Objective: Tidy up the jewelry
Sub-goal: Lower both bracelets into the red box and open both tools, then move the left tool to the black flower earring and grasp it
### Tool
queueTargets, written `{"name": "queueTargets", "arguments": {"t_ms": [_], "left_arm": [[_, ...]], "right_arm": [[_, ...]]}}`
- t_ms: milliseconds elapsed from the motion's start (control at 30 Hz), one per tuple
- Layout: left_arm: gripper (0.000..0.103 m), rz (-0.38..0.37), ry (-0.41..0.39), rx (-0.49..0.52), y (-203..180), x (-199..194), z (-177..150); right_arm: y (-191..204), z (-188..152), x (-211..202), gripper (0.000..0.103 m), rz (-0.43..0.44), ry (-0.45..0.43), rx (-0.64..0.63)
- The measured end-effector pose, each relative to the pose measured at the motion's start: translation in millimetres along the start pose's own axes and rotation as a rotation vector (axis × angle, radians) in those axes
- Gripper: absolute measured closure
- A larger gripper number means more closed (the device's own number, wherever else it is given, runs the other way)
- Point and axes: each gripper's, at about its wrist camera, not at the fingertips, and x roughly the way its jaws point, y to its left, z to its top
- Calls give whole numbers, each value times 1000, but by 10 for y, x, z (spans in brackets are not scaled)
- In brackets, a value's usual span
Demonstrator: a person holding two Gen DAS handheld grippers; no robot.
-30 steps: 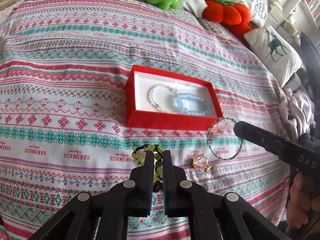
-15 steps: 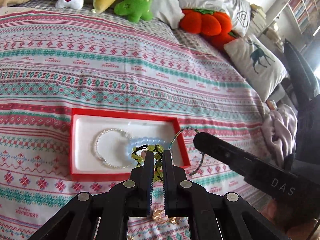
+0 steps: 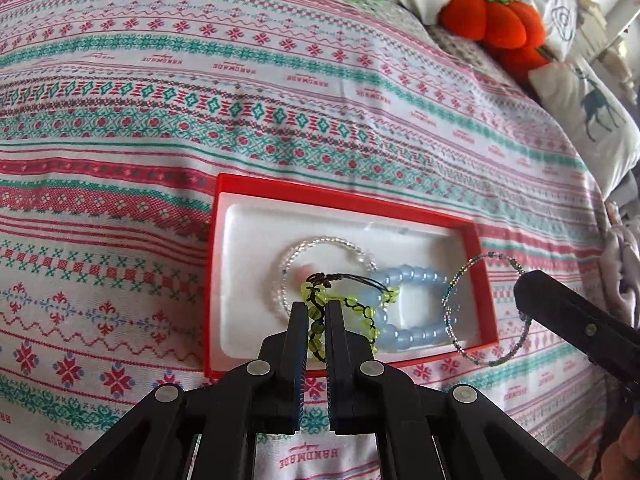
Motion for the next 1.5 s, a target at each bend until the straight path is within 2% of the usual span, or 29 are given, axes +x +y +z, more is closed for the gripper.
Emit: {"name": "queueTargets", "arguments": {"t_ms": [100, 167, 400, 633, 700, 733, 800, 900, 933, 1067, 1167, 1300, 1500], "left_arm": [[100, 18, -12, 10, 30, -5, -14], [100, 30, -31, 27, 32, -2, -16], [100, 66, -63, 80, -49, 50, 7], [98, 65, -105, 103, -55, -28, 89], [81, 80, -105, 114, -74, -72, 80], [76, 90, -109, 124, -88, -106, 71], [63, 102, -119, 151, -127, -185, 32], [49, 129, -128, 193, -174, -303, -45], [47, 138, -130, 206, -183, -342, -77], [29, 158, -131, 225, -159, -476, -214], [22, 169, -125, 223, -119, -562, -320], [16, 202, -119, 235, -91, -649, -470], [13, 224, -89, 247, -58, -714, -693]], "right_arm": [[111, -18, 46, 94, 69, 5, -23], [109, -30, 110, 94, 78, 13, -24], [-162, -39, 272, 94, -82, 16, -17], [-267, -10, 218, 92, -161, -26, -45], [-266, -3, 204, 91, -164, -20, -46], [-267, -3, 187, 90, -154, -15, -45], [-257, -9, 128, 81, -145, -14, -50], [-218, -39, 10, 69, -145, -23, -73], [-203, -51, -31, 67, -148, -27, -82], [-182, -112, -172, 56, -167, -34, -101], [-192, -182, -256, 48, -186, -31, -101], [-181, -306, -328, 45, -225, -8, -107], [-129, -541, -416, 43, -257, 32, -133]]}}
